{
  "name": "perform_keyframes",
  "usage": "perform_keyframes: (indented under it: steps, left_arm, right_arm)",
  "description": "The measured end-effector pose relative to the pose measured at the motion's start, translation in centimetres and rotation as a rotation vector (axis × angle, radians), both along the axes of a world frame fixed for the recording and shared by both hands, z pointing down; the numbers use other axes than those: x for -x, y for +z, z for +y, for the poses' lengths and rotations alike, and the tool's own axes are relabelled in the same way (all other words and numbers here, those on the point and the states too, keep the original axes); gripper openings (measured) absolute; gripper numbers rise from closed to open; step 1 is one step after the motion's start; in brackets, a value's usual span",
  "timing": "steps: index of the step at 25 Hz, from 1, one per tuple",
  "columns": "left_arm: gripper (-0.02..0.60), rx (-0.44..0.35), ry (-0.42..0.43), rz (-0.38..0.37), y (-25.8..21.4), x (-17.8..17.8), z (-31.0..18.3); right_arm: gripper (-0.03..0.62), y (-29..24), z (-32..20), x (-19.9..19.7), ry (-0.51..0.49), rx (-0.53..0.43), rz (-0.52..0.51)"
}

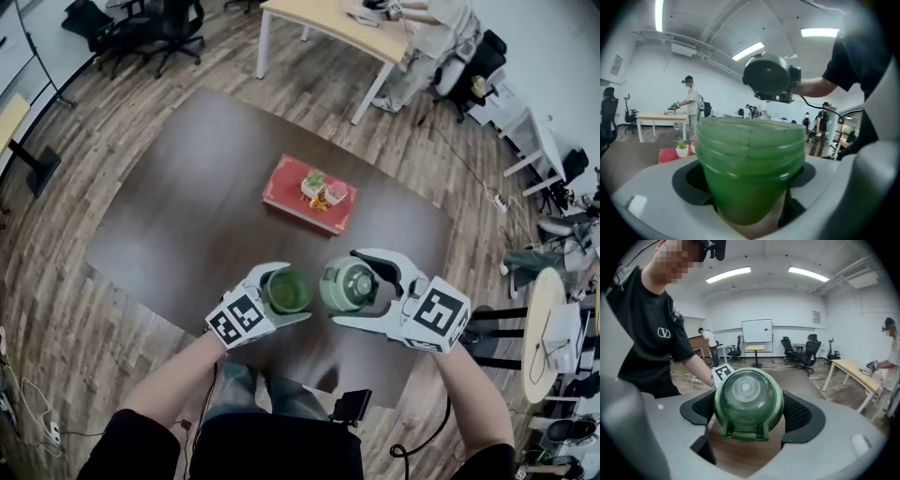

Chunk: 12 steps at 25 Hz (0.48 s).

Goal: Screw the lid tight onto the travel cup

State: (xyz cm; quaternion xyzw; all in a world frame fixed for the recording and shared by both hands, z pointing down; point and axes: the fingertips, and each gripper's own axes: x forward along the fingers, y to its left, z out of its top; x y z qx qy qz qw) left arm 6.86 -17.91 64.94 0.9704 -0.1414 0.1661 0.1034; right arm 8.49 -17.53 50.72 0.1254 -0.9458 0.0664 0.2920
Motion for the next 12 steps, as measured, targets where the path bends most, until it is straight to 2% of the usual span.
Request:
perform_keyframes:
  steps: [3,6,12]
  left_arm:
    - [0.419,0.041,0.122,-0.012,-4.3,-0.9,2.0]
    - [0.419,0.019,0.191,-0.009,-8.7,-1.6,3.2]
    - [0.419,-0.044,0.25,-0.013,-13.8,-2.6,5.1]
  right_arm:
    - [0.449,-3.9,2.3,1.9,-0.163,0.02,0.038]
    - [0.449,-5.7,4.1,3.3,-0.282,0.008,0.079]
    - [0.449,-7.7,5.2,4.8,-0.38,-0.03,0.111]
